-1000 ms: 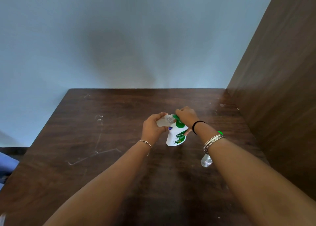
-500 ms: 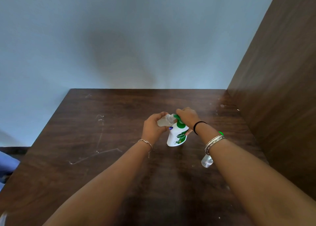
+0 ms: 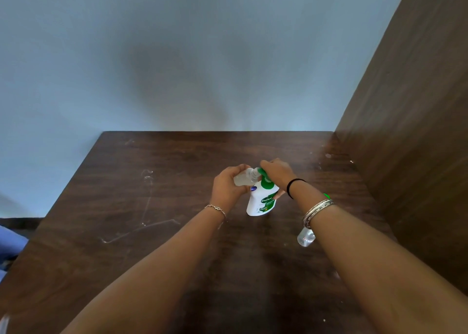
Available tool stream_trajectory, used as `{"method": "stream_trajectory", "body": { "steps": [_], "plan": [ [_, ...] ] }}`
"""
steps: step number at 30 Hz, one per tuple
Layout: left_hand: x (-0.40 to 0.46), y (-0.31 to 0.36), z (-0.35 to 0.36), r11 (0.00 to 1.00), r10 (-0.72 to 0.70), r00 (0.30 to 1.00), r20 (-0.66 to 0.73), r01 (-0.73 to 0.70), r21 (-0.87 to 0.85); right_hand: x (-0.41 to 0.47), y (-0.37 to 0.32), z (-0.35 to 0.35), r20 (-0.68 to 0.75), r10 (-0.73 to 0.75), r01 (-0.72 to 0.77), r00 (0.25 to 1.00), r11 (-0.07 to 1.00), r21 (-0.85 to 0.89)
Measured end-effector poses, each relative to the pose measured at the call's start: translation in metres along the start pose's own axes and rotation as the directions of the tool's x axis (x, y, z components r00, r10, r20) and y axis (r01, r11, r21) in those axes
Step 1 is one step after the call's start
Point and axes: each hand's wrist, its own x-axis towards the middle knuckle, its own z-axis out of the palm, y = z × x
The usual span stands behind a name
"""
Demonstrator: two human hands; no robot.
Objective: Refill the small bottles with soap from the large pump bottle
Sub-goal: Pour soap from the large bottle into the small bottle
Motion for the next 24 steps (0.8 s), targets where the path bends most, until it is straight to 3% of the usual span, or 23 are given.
{"method": "stream_trajectory", "body": {
  "steps": [7,11,16,21,24],
  "plan": [
    [0.001,-0.0046,0.0031,0.999,-0.003,1.0,0.008,0.002,0.044,0.0011,-0.0016,0.0082,-0.14,-0.131,0.119,0.981,0.989,-0.086],
    [0.0022,-0.0046,0.0023,0.999,-0.007,1.0,0.0,0.007,0.039,-0.0031,-0.0013,0.0047,-0.076,-0.108,0.105,0.991,0.993,-0.046],
    [0.0029,-0.0016,0.005,1.0,-0.003,1.0,0.006,0.003,0.009,-0.0066,-0.002,-0.001,0.033,0.029,-0.03,0.999,0.999,0.039],
    [0.0016,-0.0056,0.0054,1.0,-0.007,1.0,-0.012,0.007,0.027,-0.001,-0.0041,0.0041,-0.073,-0.069,0.063,0.995,0.995,-0.081],
    [0.0009,-0.0066,0.004,1.0,-0.014,1.0,-0.014,0.014,0.019,-0.0006,-0.0036,0.0036,-0.049,-0.062,0.058,0.997,0.995,-0.078]
  ]
}}
